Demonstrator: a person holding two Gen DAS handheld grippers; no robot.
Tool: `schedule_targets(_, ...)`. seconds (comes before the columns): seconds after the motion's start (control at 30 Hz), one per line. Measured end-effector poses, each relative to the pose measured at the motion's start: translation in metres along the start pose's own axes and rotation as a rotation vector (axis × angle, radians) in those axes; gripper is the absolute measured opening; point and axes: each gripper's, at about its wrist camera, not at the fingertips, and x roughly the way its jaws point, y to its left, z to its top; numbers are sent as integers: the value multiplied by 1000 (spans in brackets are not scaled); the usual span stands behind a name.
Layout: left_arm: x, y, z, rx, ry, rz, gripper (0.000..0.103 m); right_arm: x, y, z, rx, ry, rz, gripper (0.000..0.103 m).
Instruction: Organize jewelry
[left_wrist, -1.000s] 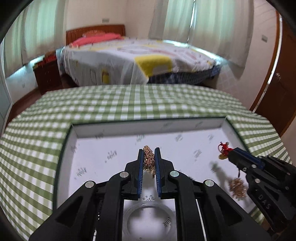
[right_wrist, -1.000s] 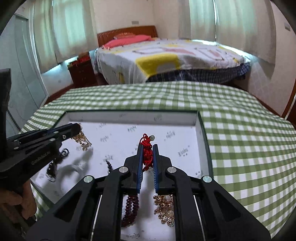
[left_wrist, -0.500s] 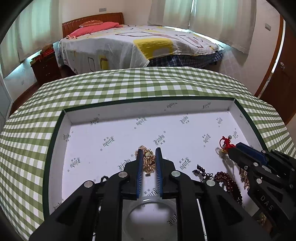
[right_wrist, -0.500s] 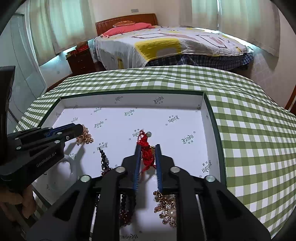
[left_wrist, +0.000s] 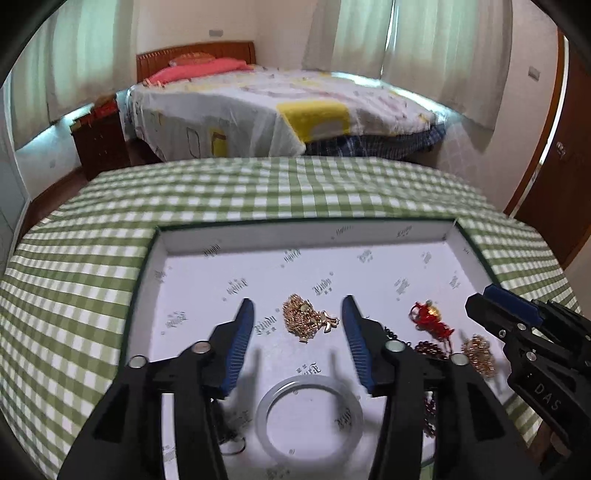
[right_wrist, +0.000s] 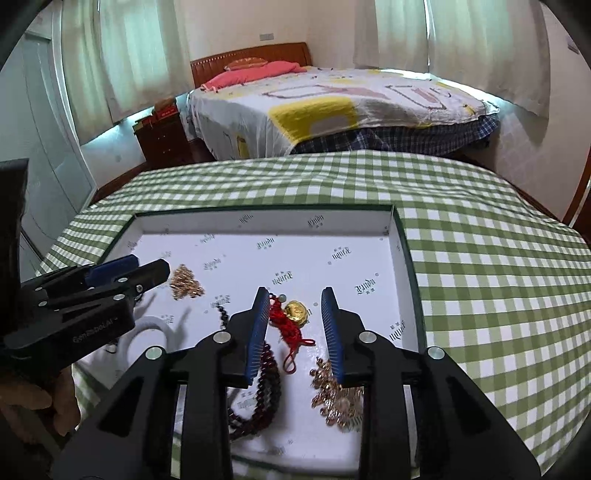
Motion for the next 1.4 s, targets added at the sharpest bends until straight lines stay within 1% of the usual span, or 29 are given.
schedule_targets(0.1,-24,3,-4,-8,-60,0,53,-16,3,-2,4,-20,3,29)
schedule_targets(0.2,-47,8,-10,-10,-101,6,53,-32,9,-7,10,-33,9,29)
schedule_targets(0.4,-75,17,-29,-21,-123,14,53,-59,20,-27,12,-39,14,29)
schedule_targets(0.53,-87,22,-47,-33,-113,19,53,-71,26,-47,15,-24,13,29)
schedule_targets(0.67,-96,27,-69,-43,-93,27,53,-79,30,-74,17,7,15,29)
schedule_targets(0.87,-106,30,-105,-51,-50,39,53,-83,37,-110,15,54,15,29)
schedule_targets(0.97,-108,31,-121,-46,-27,48,53,-83,39,-123,13,75,20,29)
schedule_targets(1.17,-109,35,-143,-55,6,63,53,-77,39,-134,7,96,15,29)
schedule_targets(1.23,-109,37,-145,-66,12,64,53,-76,38,-134,7,96,12,29)
schedule_targets(1.4,-110,37,-145,-58,5,65,53,-74,38,-137,1,107,-5,29)
